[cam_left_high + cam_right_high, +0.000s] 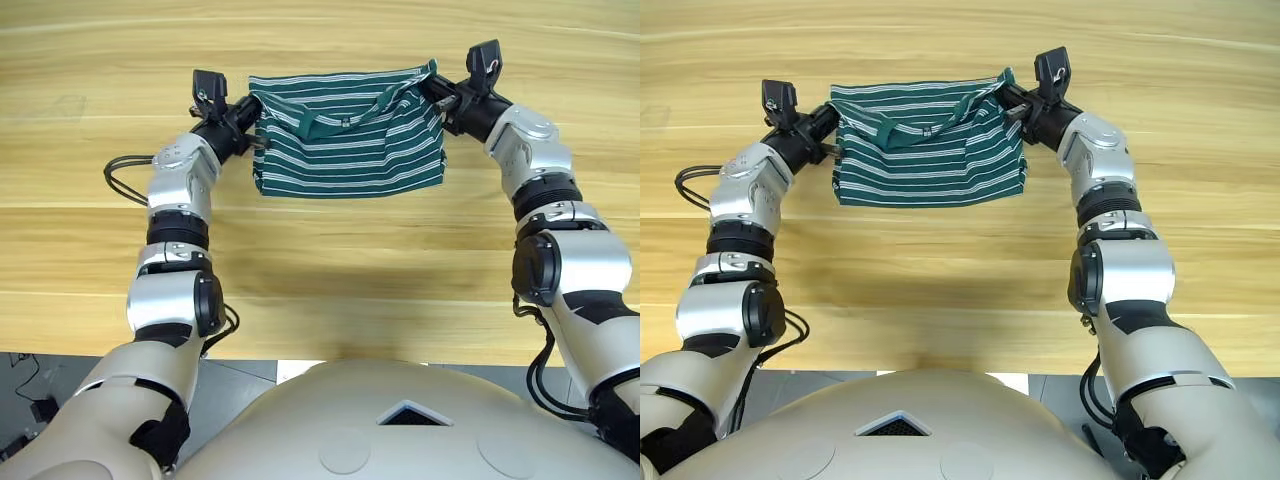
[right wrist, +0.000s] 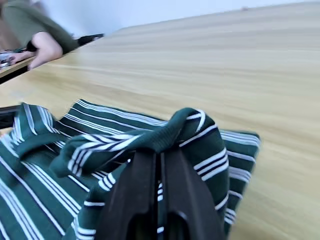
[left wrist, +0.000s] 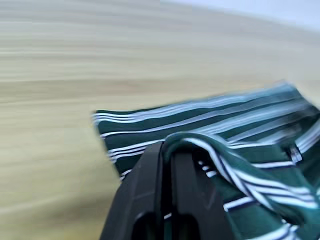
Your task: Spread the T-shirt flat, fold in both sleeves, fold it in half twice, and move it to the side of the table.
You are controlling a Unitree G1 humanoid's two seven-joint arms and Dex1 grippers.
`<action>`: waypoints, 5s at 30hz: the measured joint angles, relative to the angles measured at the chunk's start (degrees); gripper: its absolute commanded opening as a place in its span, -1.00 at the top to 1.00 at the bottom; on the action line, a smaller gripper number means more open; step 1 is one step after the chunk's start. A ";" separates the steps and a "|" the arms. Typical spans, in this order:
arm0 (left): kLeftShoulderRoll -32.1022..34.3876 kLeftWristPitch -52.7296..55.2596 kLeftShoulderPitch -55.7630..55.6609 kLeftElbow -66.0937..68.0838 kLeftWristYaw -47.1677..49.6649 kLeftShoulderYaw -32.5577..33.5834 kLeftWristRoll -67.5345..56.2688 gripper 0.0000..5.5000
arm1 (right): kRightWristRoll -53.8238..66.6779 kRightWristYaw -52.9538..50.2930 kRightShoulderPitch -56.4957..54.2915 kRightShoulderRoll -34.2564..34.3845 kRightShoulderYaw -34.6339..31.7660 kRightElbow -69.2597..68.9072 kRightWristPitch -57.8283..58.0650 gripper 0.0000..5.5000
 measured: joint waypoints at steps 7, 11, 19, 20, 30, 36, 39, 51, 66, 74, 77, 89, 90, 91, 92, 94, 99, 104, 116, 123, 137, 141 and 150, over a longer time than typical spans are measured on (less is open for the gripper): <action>-0.47 -1.15 -0.93 8.23 7.70 5.80 -1.95 1.00 | -2.09 -9.69 -0.27 1.24 -0.54 3.46 0.42 0.72; -0.94 -1.67 -1.03 9.16 7.90 7.41 -2.65 1.00 | -0.46 -10.06 -0.27 1.43 -3.68 3.37 -0.82 0.46; -5.48 -2.00 2.10 4.34 -1.42 8.75 -6.79 1.00 | 1.98 -6.98 0.42 3.36 -7.17 2.61 -3.08 0.05; -6.10 -2.73 2.59 3.58 -1.62 9.46 -8.03 1.00 | 1.85 -6.67 0.91 3.48 -6.94 2.54 -3.48 -0.02; -8.38 -15.77 4.06 -5.90 4.54 15.88 -12.40 1.00 | 1.38 -4.29 5.41 4.81 -6.30 0.34 -5.83 -0.60; -6.17 -17.23 5.73 -4.07 14.12 8.94 -0.91 1.00 | 1.41 -4.09 6.60 5.14 -6.46 -1.72 -5.92 -0.94; -6.37 -16.06 6.76 -3.03 13.73 6.65 0.76 0.87 | 1.39 -4.09 6.94 5.79 -6.16 -2.08 -5.98 -0.96; -5.80 -18.22 6.75 -2.65 16.46 6.74 1.47 0.23 | 1.37 -3.89 8.20 6.05 -5.00 -3.63 -6.00 -0.96; -4.61 -21.83 10.07 -4.38 26.76 4.89 6.99 -0.51 | 1.41 -1.92 11.28 8.42 -3.29 -8.85 -5.85 -0.96; -4.76 -23.78 15.66 -29.71 32.31 5.81 7.45 -0.72 | -23.35 -17.96 13.09 2.13 14.74 -15.25 -15.30 -0.96; -4.89 -20.51 16.10 -44.54 34.54 5.25 8.18 -0.72 | -34.97 -22.51 12.82 -2.58 23.77 -19.89 -19.11 -0.96; -6.71 -6.35 17.41 -58.16 34.32 2.01 6.99 -0.72 | -38.83 -23.23 12.21 -8.38 29.19 -20.82 -22.05 -0.96; -6.71 -5.82 17.43 -58.22 34.17 1.98 6.95 -0.72 | -37.90 -22.50 13.60 -8.96 28.87 -22.75 -21.94 -0.96; -6.71 -5.28 17.54 -58.23 33.84 1.93 6.96 -0.72 | -36.80 -21.34 15.52 -9.77 28.44 -25.53 -21.54 -0.96; -6.73 -4.99 17.81 -58.25 33.61 1.79 6.98 -0.72 | -35.70 -20.57 17.41 -10.52 28.06 -28.08 -21.16 -0.96; -6.75 -4.86 17.93 -58.31 33.31 1.51 7.03 -0.72 | -34.02 -18.70 20.80 -11.88 27.34 -32.99 -19.89 -0.96; -6.22 -3.28 17.92 -57.90 32.25 1.13 7.23 -0.72 | -30.99 -10.22 30.37 -18.59 26.63 -49.70 -14.98 -0.96; -3.89 -1.97 18.20 -58.05 30.49 1.19 7.80 -0.72 | -26.10 -0.49 39.16 -25.26 26.00 -66.70 -7.19 -0.96; -2.53 -1.79 20.14 -57.25 28.42 2.52 8.07 -0.72 | -23.29 4.37 43.75 -27.77 26.83 -77.80 0.82 -0.96; -2.72 -2.80 22.72 -57.30 27.88 2.26 8.14 -0.72 | -22.86 5.26 44.33 -27.75 27.91 -80.07 1.90 -0.96; 14.37 -3.80 45.55 -71.20 -11.02 -3.26 -6.64 -0.72 | -12.82 11.22 33.13 -23.38 25.88 -85.30 10.31 -0.96; 13.67 -4.90 45.41 -69.57 -10.92 -4.19 -5.82 -0.72 | -12.79 8.97 30.73 -18.46 27.13 -81.65 10.09 -0.96; 5.04 -16.93 35.50 -51.79 3.18 -12.91 13.34 -0.72 | -16.69 2.58 25.69 -7.33 31.08 -64.46 4.90 -0.96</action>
